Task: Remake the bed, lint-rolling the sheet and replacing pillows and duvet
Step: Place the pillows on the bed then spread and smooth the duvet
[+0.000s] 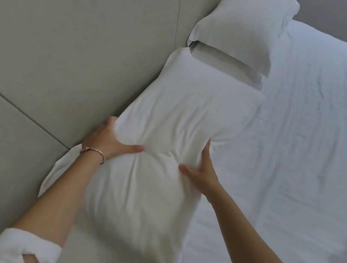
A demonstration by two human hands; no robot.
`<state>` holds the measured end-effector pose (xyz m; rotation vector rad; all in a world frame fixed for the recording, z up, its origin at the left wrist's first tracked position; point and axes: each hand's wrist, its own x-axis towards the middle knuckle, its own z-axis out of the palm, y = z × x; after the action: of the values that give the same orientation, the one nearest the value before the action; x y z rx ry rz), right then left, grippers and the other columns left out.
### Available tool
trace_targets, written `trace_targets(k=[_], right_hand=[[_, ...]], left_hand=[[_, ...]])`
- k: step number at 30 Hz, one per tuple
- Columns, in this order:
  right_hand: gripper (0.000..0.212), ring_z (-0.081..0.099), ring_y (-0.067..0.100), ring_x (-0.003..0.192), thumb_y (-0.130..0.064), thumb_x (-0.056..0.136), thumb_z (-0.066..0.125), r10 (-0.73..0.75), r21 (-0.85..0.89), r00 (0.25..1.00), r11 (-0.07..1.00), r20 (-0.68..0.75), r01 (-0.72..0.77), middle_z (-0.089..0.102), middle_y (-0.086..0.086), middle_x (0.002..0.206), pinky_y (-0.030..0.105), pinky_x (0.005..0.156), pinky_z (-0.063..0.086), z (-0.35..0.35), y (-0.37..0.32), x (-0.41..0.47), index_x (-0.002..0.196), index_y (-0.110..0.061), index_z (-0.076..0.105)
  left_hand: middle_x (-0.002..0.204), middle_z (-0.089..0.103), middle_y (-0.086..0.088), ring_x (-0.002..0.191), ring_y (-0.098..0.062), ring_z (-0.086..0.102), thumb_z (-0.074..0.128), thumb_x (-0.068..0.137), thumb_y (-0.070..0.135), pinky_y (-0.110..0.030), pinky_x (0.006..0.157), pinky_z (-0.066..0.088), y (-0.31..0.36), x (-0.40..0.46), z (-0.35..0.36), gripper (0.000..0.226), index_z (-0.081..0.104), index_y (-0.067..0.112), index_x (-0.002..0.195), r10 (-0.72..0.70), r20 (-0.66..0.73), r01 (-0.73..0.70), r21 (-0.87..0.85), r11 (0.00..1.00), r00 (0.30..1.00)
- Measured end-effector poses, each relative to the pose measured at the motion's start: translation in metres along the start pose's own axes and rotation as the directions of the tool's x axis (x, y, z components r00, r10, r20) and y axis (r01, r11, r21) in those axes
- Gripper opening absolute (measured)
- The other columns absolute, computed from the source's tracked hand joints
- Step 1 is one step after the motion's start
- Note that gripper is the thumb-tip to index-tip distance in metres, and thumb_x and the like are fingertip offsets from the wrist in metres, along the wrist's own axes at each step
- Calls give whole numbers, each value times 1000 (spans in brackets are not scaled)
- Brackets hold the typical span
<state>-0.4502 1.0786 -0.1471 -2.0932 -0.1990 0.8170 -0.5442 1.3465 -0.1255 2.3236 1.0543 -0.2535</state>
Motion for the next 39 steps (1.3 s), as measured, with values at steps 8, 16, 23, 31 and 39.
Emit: trace_targets(k=[8, 16, 23, 31, 39], right_hand=[[75, 1, 36, 150, -52, 99, 39, 46, -397, 998, 916, -46, -60, -29, -4, 159, 50, 108, 34, 41, 21, -38, 151, -45, -14], [63, 4, 18, 151, -44, 103, 40, 91, -493, 922, 862, 376, 116, -7, -11, 164, 47, 118, 24, 13, 95, -125, 153, -46, 3], [61, 23, 18, 147, -36, 101, 49, 271, -214, 962, 941, 15, -262, 17, 2, 163, 33, 118, 21, -69, 165, -203, 155, -20, 25], [52, 47, 22, 130, -32, 99, 53, 428, 28, 870, 900, -244, -435, 36, 5, 153, 29, 102, 35, -219, 289, -320, 147, -14, 40], [76, 12, 29, 147, -40, 92, 61, 421, -74, 792, 863, -442, -500, 11, 7, 162, 42, 115, 26, -356, 428, -389, 154, -22, 21]], left_hand=[[159, 15, -10, 144, -31, 17, 39, 91, 62, -54, 115, 15, 9, -53, 67, 71, 9, 41, 152, 144, -166, -100, 249, 963, 975], [160, -21, 2, 146, -21, -20, 20, 86, 76, -49, 116, -11, 22, -164, 142, 78, -13, 44, 149, 272, 103, -290, 414, 863, 957], [162, 9, 5, 148, -14, 8, 26, 97, 61, -41, 120, 1, 95, -241, 196, 60, 15, 39, 152, 235, 530, -399, 218, 890, 815], [128, 59, -2, 112, -20, 54, 44, 98, 37, -27, 87, 39, 233, -356, 295, 37, 59, 17, 124, 318, 699, -457, 14, 889, 640], [143, 44, -6, 131, -21, 42, 49, 97, 30, -25, 102, 32, 364, -470, 418, 43, 48, 14, 138, 448, 647, -562, -36, 826, 617]])
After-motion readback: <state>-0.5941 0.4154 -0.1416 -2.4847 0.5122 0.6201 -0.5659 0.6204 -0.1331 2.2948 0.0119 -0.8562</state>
